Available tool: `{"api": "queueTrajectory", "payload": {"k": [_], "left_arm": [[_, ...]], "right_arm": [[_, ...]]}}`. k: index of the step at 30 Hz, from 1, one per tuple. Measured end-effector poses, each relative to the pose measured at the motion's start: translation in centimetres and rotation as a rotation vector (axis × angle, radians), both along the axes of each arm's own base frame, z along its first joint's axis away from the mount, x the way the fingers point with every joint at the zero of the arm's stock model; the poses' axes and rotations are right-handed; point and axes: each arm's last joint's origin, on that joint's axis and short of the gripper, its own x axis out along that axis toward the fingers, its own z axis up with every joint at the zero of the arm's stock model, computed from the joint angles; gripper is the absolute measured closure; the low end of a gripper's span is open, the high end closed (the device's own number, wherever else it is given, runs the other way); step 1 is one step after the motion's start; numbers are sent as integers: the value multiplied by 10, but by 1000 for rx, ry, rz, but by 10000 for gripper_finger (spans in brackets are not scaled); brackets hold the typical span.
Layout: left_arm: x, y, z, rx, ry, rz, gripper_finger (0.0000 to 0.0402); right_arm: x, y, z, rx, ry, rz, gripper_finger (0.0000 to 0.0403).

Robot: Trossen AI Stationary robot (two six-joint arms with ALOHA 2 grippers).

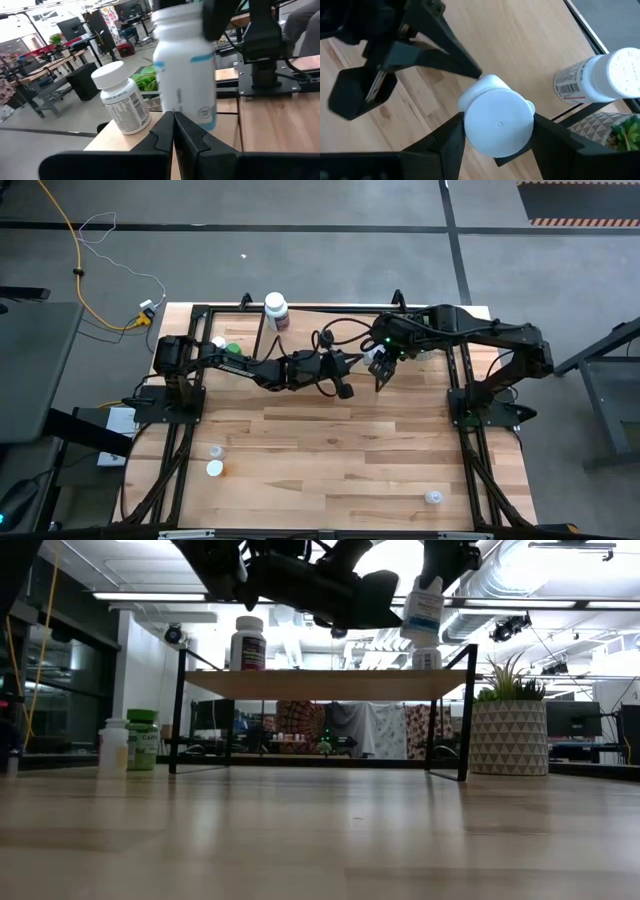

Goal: Pick and place medicine bottles onto shelf by color
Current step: Put the white medicine bottle on the shelf

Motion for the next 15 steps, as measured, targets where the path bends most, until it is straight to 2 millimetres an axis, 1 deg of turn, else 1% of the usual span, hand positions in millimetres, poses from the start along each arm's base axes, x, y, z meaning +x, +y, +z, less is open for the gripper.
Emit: {"api": "queueTrajectory", "payload": {"k": [5,9,11,13,15], "left_arm": [[0,0,0,1,5,5,401],[-5,0,-3,29,101,78,401],[-11,-3,7,45,134,116,401],[-19,-8,23,50,142,108,401],[-27,-14,33,37,180,88,401]], "right_arm": [[5,-1,-4,-23,21,-2,210],[5,-3,-6,-76,42,-24,210],[3,-6,-5,-96,53,-49,210],[0,-10,-7,-94,75,-89,210],[-2,-16,-8,-83,91,-134,210]]}}
